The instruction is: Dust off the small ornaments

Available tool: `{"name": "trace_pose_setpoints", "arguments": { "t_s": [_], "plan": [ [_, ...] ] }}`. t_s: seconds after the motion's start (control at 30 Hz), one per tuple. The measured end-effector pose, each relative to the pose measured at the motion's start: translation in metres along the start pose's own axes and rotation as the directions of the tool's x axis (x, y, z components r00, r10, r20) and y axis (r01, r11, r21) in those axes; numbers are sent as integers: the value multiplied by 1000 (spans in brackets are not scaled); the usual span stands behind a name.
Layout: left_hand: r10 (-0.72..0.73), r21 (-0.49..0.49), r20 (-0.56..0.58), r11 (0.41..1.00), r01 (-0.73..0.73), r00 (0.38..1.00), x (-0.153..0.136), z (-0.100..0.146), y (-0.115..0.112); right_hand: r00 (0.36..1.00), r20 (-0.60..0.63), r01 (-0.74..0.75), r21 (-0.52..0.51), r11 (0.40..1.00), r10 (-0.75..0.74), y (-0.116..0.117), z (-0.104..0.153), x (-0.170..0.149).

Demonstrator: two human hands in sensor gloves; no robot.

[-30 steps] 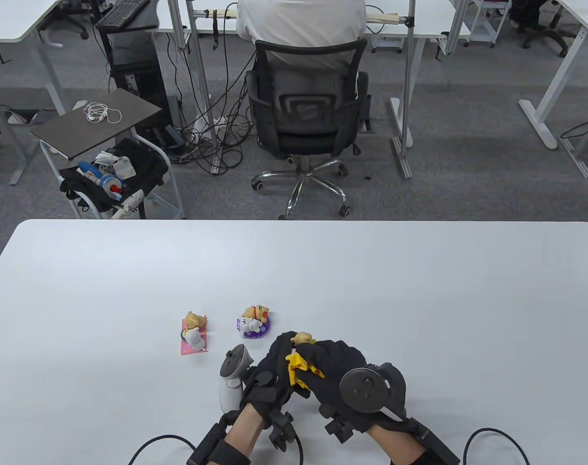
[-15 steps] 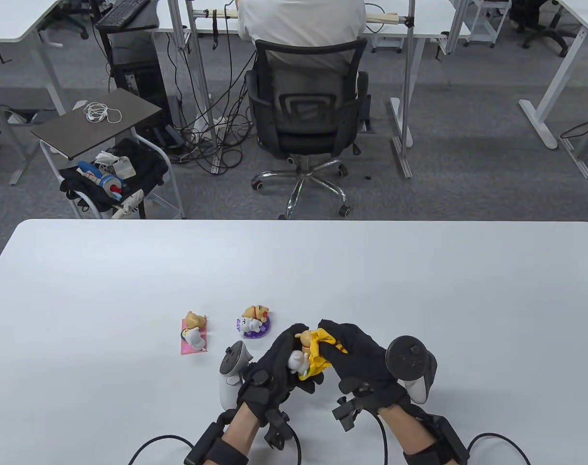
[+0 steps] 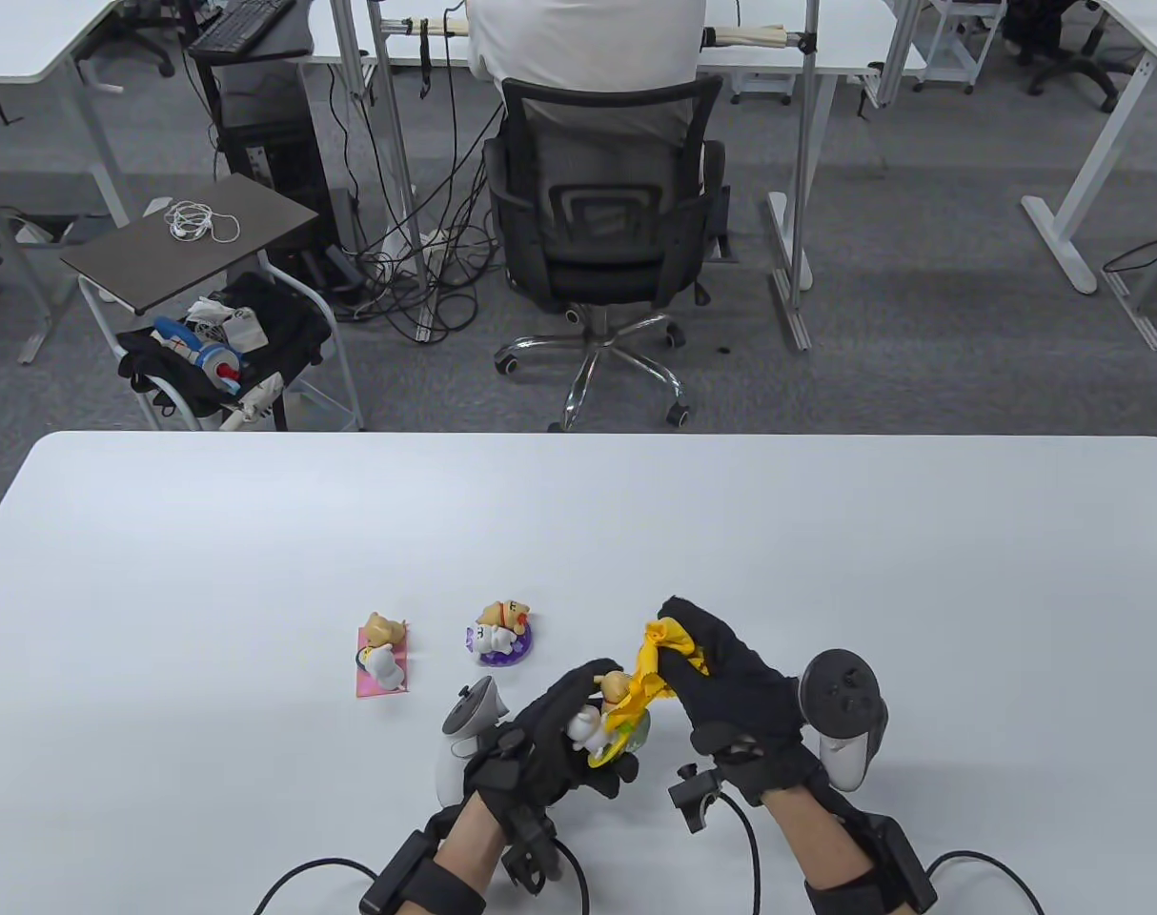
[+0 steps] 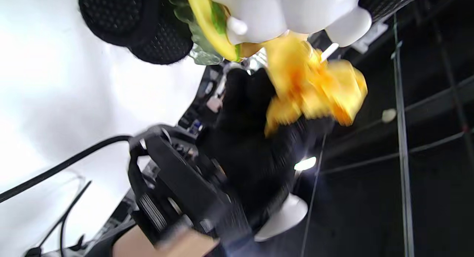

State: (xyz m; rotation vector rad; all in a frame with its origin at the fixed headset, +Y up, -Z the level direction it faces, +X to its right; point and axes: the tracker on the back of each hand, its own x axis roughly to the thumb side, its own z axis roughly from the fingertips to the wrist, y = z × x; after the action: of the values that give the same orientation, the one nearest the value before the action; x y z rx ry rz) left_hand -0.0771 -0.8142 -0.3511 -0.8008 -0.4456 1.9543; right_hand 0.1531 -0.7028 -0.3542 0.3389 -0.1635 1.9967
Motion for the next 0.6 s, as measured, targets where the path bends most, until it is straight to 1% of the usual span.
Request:
{"name": "trace_pose_setpoints", "arguments": {
  "t_s": [0.03, 0.07, 0.1, 0.13, 0.17, 0.2, 0.23, 0.27, 0.3, 0.33, 0.37, 0.4, 0.43, 0.47, 0.53, 0.6],
  "plan": [
    [-17, 4, 28, 1000, 16, 999, 2, -1, -3, 998, 30, -59, 21, 998, 59, 4, 0, -1],
    [-22, 24, 64, 999, 21, 998, 5, -1, -5, 997, 48, -61, 45, 997, 59, 8, 0, -2],
    [-37, 77, 66, 997, 32, 997, 7, 2, -4, 997, 81, -12, 90, 996, 5, 8, -3, -2],
    [-53, 113, 92, 993, 43, 994, 8, 4, -2, 996, 74, 33, 148, 988, -45, 7, -6, -3],
    [-72, 146, 127, 988, 53, 989, 11, 6, 1, 995, 48, 76, 238, 968, -90, 8, -7, -3],
    [-51, 155, 153, 988, 27, 987, 14, 8, 3, 994, 28, 93, 334, 938, -109, 10, -8, -5],
    [-23, 164, 168, 987, -5, 986, 16, 9, 5, 994, 25, 93, 381, 920, -111, 12, -8, -6],
    [-23, 165, 167, 986, -4, 986, 16, 10, 6, 991, 44, 101, 370, 923, -127, 15, -8, -6],
    [-23, 162, 169, 987, -5, 985, 15, 11, 7, 992, 69, 80, 344, 936, -110, 18, -6, -5],
    [2, 158, 176, 987, -30, 984, 14, 11, 7, 993, 97, 34, 337, 941, -71, 20, -6, -3],
    [29, 142, 197, 988, -58, 980, 13, 11, 6, 988, 151, -57, 331, 942, 7, 20, -5, 0],
    [47, 132, 205, 988, -75, 978, 13, 10, 5, 982, 183, -93, 296, 951, 39, 20, -5, 3],
    [45, 121, 214, 990, -73, 976, 14, 10, 5, 974, 218, -113, 229, 967, 62, 18, -4, 5],
    [28, 113, 228, 992, -55, 973, 16, 9, 4, 969, 239, -113, 193, 975, 66, 15, -4, 7],
    [-6, 117, 222, 993, -21, 975, 20, 9, 3, 976, 210, -96, 211, 973, 51, 9, -5, 7],
    [-76, 138, 228, 989, 45, 971, 23, 10, 3, 985, 170, -70, 180, 981, 39, 1, -6, 5]
  ]
}}
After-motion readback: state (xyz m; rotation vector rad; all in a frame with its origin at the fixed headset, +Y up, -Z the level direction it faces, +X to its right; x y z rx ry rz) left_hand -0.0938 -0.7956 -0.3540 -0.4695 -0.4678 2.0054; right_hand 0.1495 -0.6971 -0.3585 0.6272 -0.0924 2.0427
